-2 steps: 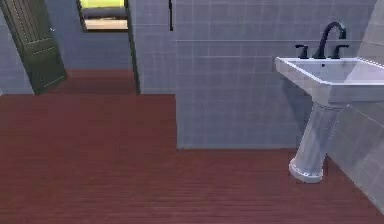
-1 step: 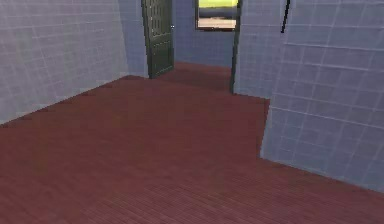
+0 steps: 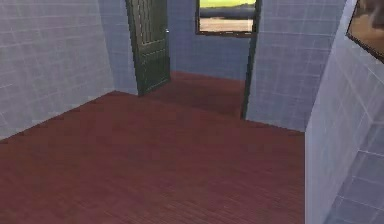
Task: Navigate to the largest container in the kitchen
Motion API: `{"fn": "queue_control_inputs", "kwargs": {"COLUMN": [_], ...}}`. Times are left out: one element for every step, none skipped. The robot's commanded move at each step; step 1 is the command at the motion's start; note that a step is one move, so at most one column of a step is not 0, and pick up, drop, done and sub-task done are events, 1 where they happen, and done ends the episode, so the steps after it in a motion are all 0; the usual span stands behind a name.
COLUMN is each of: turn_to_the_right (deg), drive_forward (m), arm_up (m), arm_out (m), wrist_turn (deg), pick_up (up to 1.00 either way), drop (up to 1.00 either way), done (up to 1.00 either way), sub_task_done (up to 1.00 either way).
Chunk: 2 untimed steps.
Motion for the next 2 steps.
{"fn": "queue_control_inputs", "kwargs": {"turn_to_the_right": [0.0,0.0], "drive_forward": [1.0,1.0], "arm_up": [0.0,0.0], "arm_out": [0.0,0.0], "wrist_turn": [0.0,0.0], "pick_up": [0.0,0.0], "drop": [0.0,0.0], "done": [0.0,0.0], "sub_task_done": [0.0,0.0]}}
